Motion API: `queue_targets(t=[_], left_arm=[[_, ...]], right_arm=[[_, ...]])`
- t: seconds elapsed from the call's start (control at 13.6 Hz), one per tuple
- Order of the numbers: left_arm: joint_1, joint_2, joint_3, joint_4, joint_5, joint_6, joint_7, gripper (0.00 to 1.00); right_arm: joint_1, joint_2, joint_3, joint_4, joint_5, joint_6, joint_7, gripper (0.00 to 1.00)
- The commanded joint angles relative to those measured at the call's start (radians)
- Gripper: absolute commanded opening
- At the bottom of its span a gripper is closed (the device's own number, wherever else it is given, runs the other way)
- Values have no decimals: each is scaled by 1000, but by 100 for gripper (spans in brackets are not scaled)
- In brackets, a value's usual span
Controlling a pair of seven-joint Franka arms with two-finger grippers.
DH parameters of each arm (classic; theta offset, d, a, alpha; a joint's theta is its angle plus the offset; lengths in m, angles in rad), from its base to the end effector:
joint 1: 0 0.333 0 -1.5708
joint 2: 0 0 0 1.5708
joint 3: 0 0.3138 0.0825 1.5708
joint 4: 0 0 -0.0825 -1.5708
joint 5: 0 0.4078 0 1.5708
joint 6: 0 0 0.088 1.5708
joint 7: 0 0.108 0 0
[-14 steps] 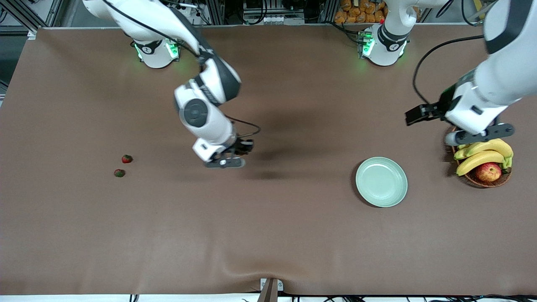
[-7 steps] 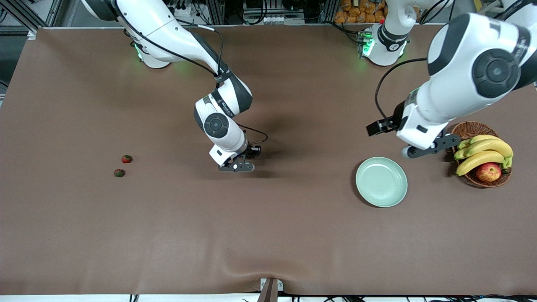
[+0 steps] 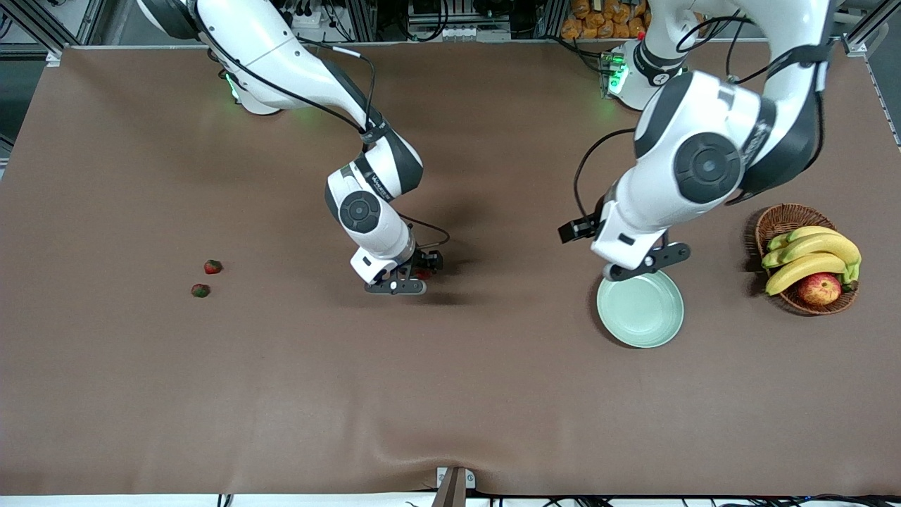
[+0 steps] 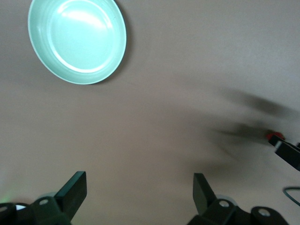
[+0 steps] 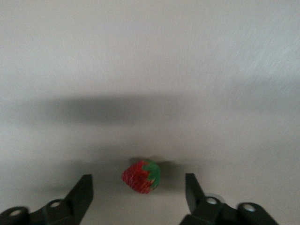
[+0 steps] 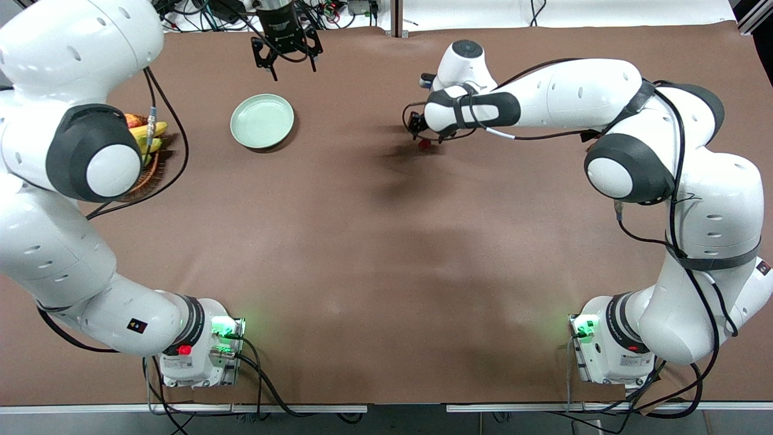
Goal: Collect all strawberries into plate
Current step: 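Carry the strawberry to mid-table and release it with the right gripper, then reach the left gripper to the strawberry while the right gripper returns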
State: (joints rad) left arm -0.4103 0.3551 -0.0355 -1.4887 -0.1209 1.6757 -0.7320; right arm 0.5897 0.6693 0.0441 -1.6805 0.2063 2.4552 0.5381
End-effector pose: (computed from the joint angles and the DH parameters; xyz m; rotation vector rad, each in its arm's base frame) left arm 0.6009 -0.2971 0.4478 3.0706 0.4801 -0.3314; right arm 0.5711 0.4159 0.2024 -2.9442 0.1006 0.0072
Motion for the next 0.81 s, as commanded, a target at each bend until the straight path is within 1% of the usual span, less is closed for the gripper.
queue_targets(t=[0.0, 0.07, 0.22, 0.37, 0.51, 0.59, 0.73], left_arm=[[-24, 62, 6, 54, -16, 34, -50, 100], [-37, 96, 6, 82, -16, 50, -87, 100], [-80, 160, 8, 126, -16, 99, -182, 100], [-116, 199, 9, 139, -14, 189, -277, 100], [-174, 243, 9, 139, -14, 298, -370, 100], [-206, 267, 9, 140, -14, 358, -432, 100], [-280, 320, 19, 149, -13, 467, -554, 100]], right_arm=[[-132, -138, 13, 13, 5, -164, -3, 100], [-189, -173, 17, 34, 5, -239, -7, 100], [-290, -224, 17, 44, 1, -327, -26, 100], [-402, -240, 16, 42, -16, -402, -181, 100], [-529, -238, 16, 36, -28, -461, -356, 100], [-571, -235, 14, 35, -50, -481, -404, 100], [-623, -228, 13, 30, -178, -484, -479, 100]])
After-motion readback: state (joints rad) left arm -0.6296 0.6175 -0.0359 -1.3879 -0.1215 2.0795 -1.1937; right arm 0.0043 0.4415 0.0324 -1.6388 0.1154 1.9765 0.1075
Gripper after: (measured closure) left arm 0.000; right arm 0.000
